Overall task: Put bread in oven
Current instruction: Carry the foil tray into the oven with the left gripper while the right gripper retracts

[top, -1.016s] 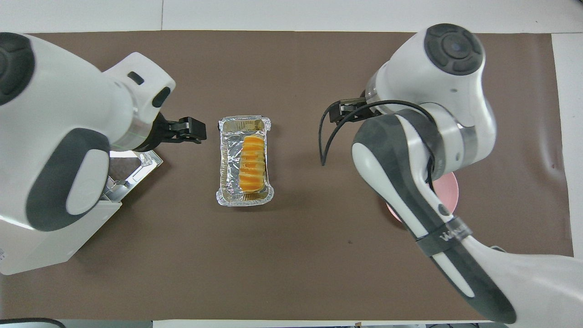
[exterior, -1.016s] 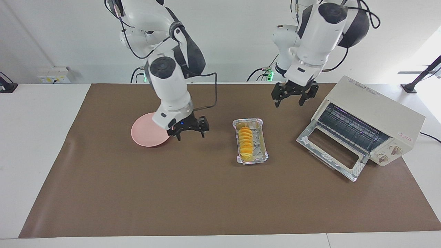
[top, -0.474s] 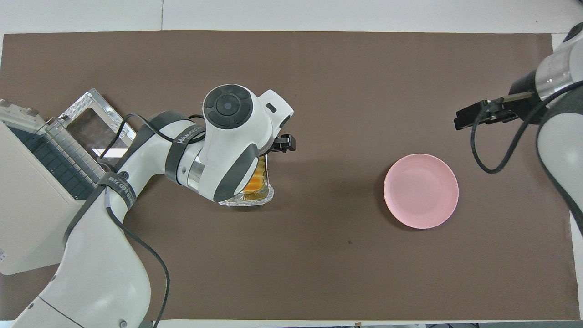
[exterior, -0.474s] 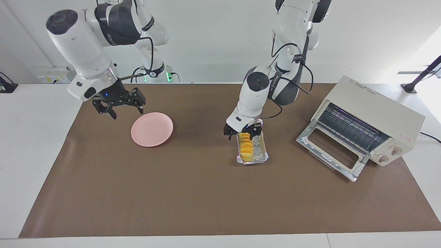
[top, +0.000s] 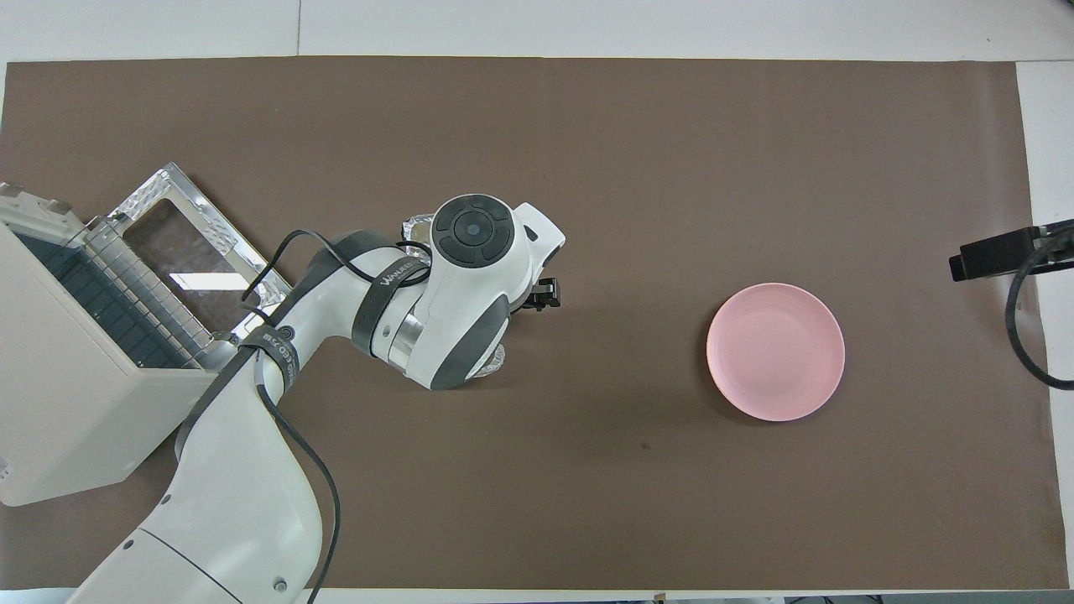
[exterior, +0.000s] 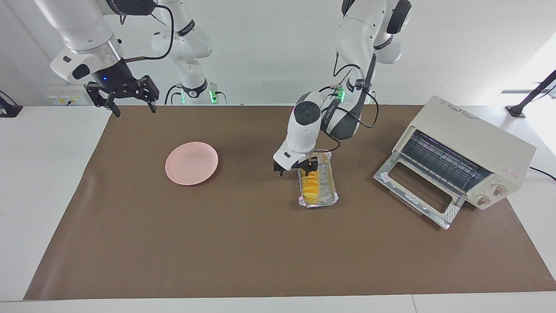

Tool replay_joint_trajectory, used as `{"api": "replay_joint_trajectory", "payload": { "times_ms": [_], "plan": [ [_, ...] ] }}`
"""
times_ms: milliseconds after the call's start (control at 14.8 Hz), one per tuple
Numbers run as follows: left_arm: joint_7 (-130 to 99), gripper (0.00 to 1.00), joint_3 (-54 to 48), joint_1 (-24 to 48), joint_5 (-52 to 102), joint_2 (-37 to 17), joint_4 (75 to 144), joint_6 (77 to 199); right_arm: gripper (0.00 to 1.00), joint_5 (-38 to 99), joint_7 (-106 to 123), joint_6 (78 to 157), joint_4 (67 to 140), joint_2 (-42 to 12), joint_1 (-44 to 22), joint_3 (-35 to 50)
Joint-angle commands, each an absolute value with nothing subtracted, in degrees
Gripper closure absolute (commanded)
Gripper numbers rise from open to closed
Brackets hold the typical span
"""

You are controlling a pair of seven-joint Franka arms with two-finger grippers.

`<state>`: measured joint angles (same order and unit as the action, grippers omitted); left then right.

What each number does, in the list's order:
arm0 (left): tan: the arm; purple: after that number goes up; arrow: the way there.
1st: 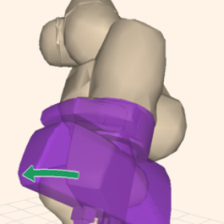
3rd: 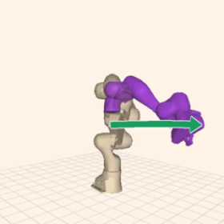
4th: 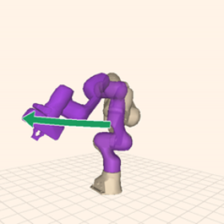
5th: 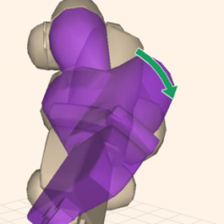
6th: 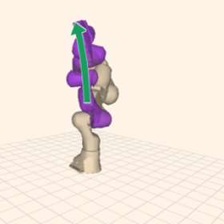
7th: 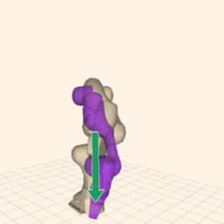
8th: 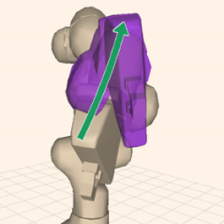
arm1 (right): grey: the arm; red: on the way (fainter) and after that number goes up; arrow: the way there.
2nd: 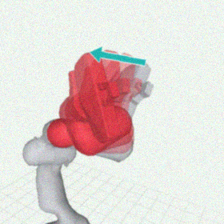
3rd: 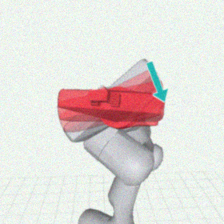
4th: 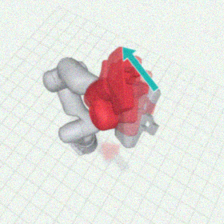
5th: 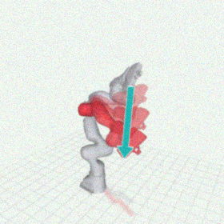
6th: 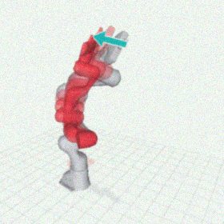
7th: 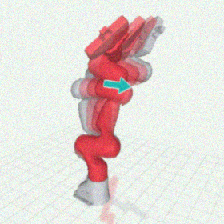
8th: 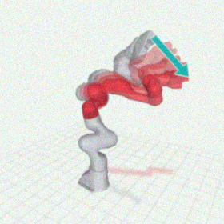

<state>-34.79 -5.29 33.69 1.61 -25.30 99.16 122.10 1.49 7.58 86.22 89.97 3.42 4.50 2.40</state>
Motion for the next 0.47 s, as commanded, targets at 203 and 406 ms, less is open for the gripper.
{"api": "replay_joint_trajectory", "payload": {
  "times_ms": [203,406],
  "plan": [
    [-37.0,0.8,-4.31,34.63,0.79,-24.43,102.22,125.94,0.0,1.05,8.53,79.64,91.23,8.35,5.98,3.25],
    [-37.09,1.0,-3.78,33.66,0.79,-24.43,102.57,125.52,0.0,0.79,8.26,79.89,91.41,8.17,5.36,3.16]
  ]
}}
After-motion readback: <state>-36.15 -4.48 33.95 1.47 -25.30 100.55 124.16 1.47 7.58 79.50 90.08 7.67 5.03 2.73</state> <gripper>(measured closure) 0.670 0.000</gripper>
